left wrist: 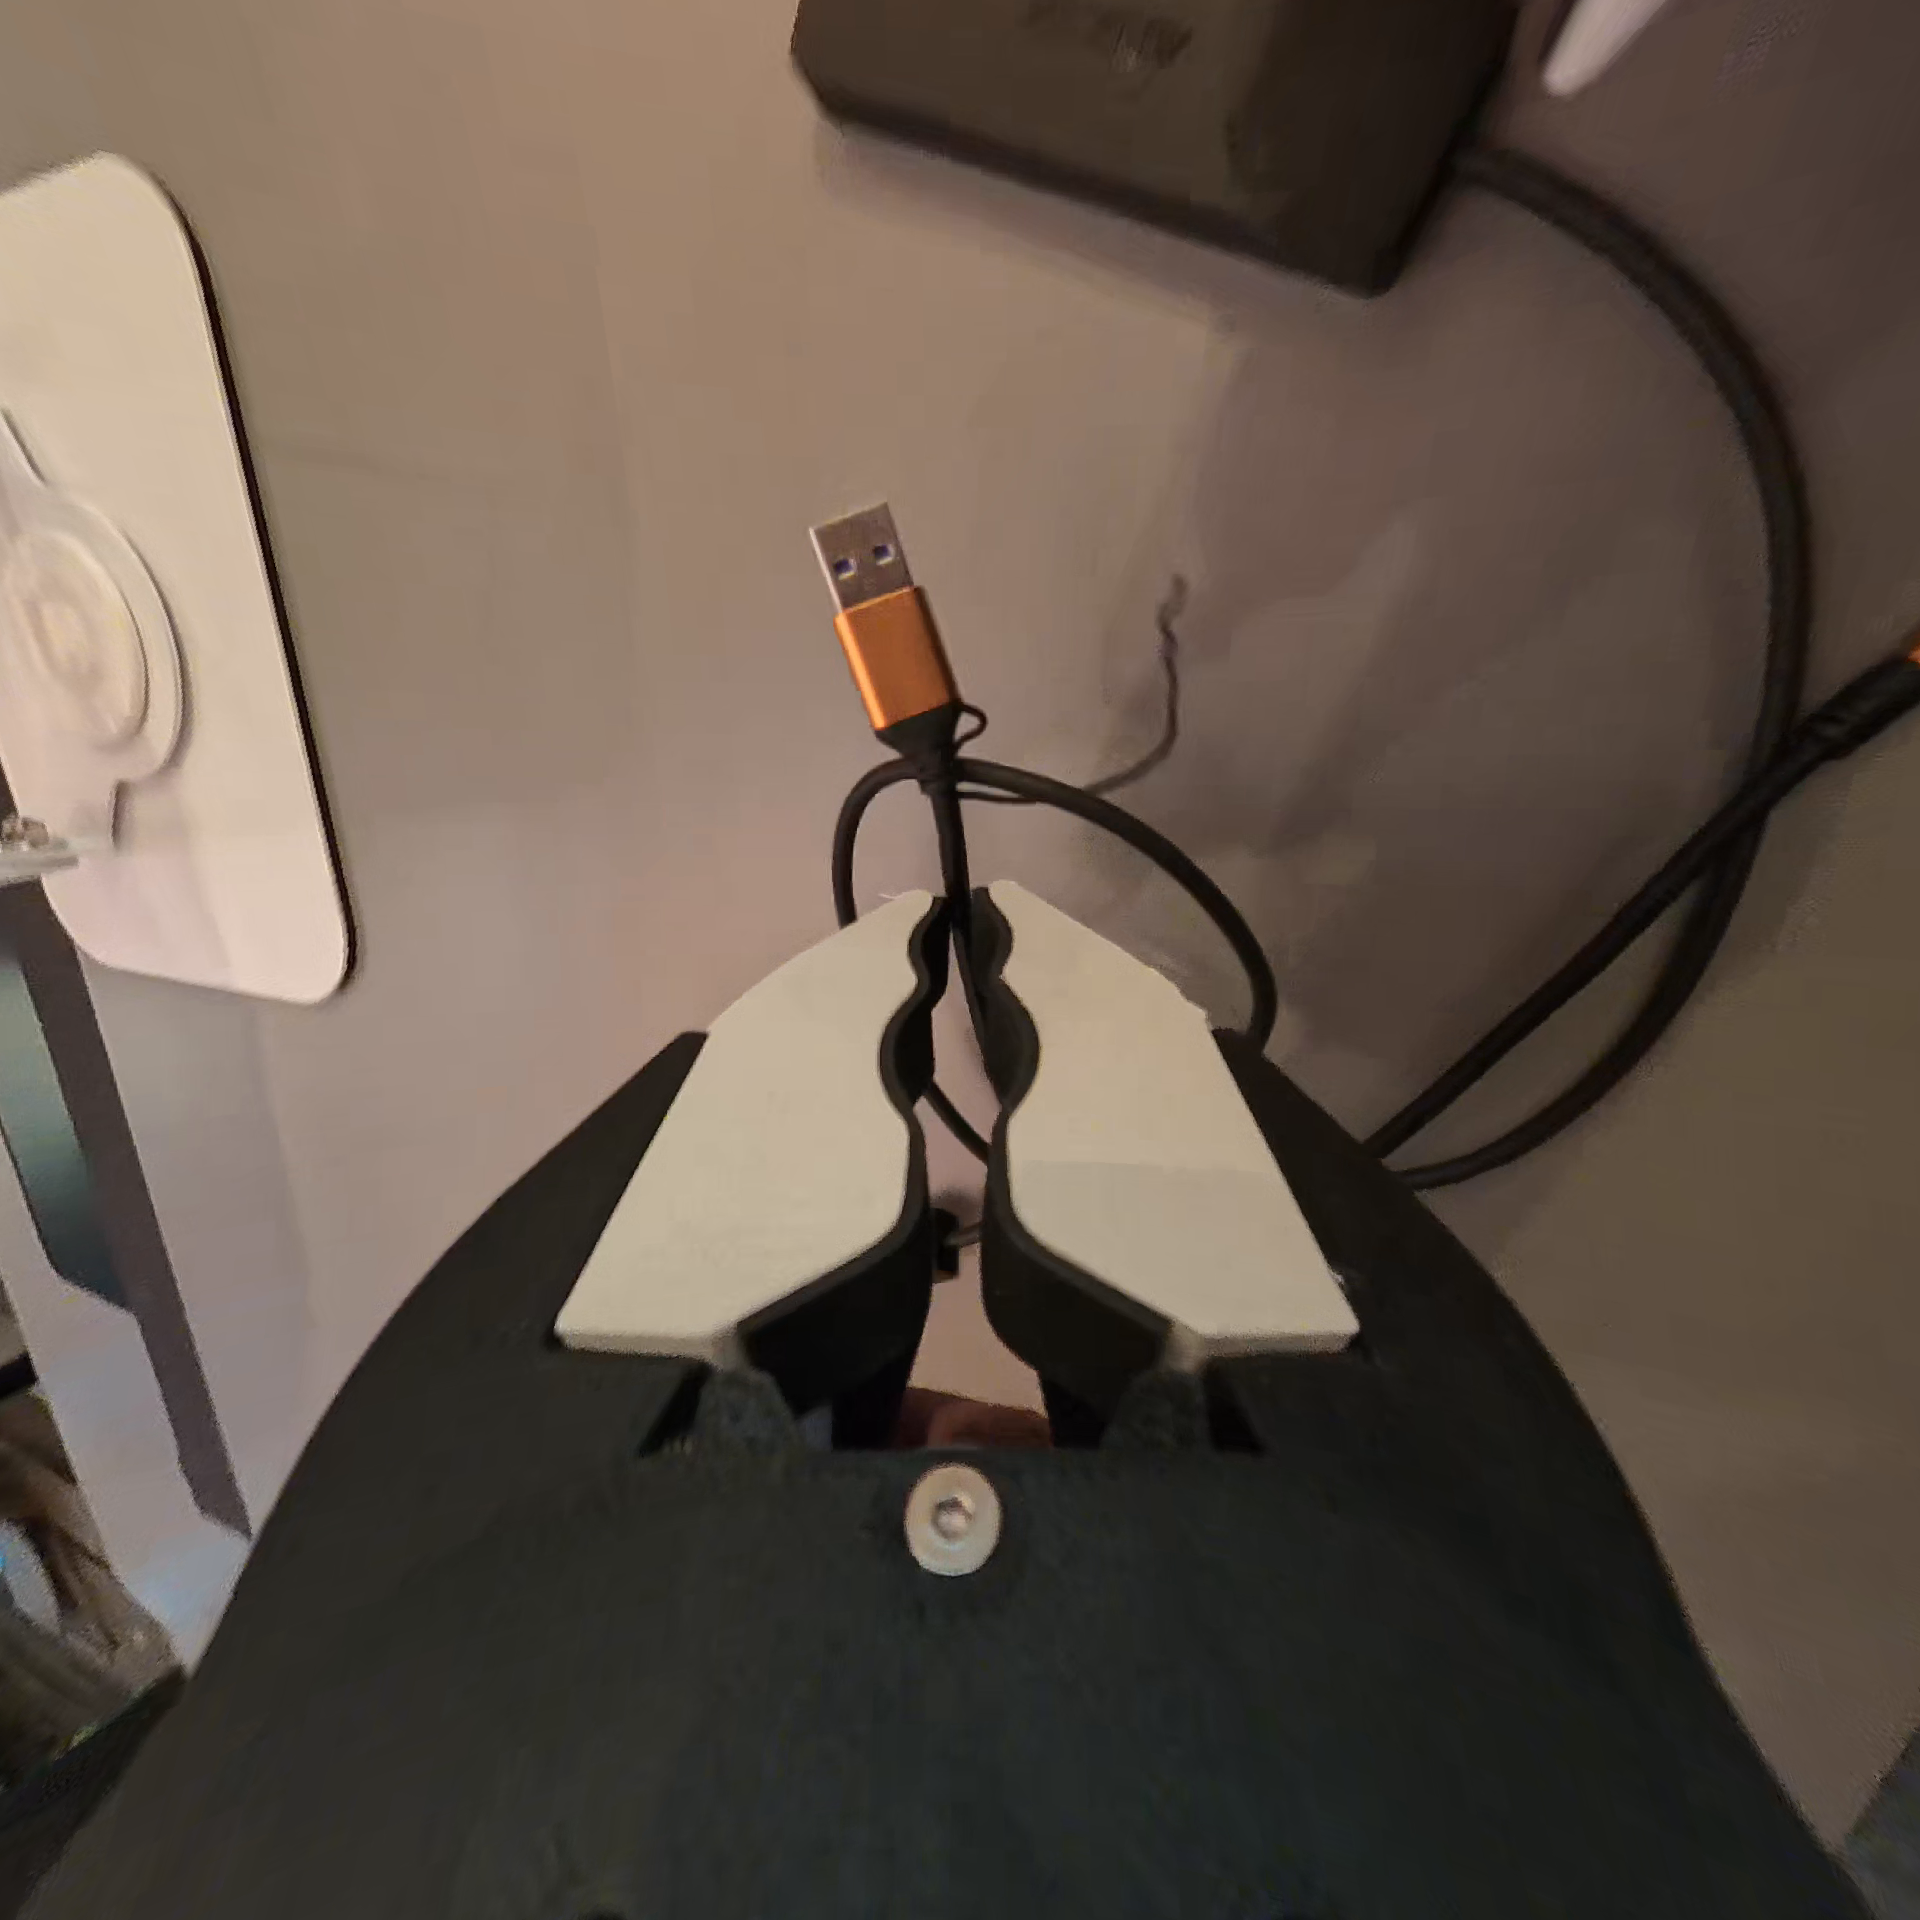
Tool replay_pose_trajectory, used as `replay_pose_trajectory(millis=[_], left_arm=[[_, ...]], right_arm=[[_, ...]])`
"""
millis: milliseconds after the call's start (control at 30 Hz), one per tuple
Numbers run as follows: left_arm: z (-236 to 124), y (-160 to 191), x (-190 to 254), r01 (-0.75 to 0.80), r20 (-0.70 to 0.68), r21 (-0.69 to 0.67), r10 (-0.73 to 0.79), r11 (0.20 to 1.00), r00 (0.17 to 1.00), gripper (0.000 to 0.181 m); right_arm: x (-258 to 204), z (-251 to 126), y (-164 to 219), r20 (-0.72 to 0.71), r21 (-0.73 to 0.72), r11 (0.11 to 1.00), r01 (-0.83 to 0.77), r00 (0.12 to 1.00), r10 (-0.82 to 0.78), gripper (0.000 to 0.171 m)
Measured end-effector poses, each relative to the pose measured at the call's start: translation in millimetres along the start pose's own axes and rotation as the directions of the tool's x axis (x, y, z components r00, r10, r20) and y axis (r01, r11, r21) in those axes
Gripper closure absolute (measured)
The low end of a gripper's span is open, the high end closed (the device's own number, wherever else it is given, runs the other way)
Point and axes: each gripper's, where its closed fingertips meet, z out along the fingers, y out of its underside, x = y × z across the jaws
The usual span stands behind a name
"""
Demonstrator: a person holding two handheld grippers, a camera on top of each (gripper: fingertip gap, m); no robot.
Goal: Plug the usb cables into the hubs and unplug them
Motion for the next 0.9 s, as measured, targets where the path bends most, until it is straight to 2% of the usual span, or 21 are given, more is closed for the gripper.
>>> replay_pose_trajectory(millis=[100,267,567,667,733,800,900], left_arm=[[-3,10,2,0.063,-0.01,-0.007,-0.063,0.998,0.998,0.178],[0,20,2,0.093,0.038,-0.051,-0.091,0.994,0.995,0.178],[10,21,0,0.201,0.094,-0.044,-0.196,0.979,0.976,0.178],[9,21,-2,0.238,0.098,-0.019,-0.235,0.971,0.967,0.178],[9,24,-4,0.255,0.104,-0.021,-0.251,0.967,0.962,0.178],[10,27,-6,0.27,0.11,-0.014,-0.267,0.963,0.957,0.178],[11,29,-9,0.295,0.12,-0.001,-0.293,0.955,0.949,0.178]], right_arm=[[3,20,5,0.045,-0.06,0.998,0.032,0.999,-0.03,0.143],[-12,53,13,0.162,-0.143,0.985,0.1,0.984,-0.076,0.137],[-8,89,20,0.185,-0.213,0.966,0.147,0.977,-0.108,0.141],[-14,89,12,0.22,-0.185,0.968,0.169,0.967,-0.127,0.145],[-25,84,8,0.273,-0.172,0.97,0.169,0.955,-0.118,0.137],[-46,76,9,0.354,-0.193,0.966,0.174,0.93,-0.097,0.131],[-81,59,18,0.44,-0.214,0.948,0.235,0.89,-0.121,0.134]])
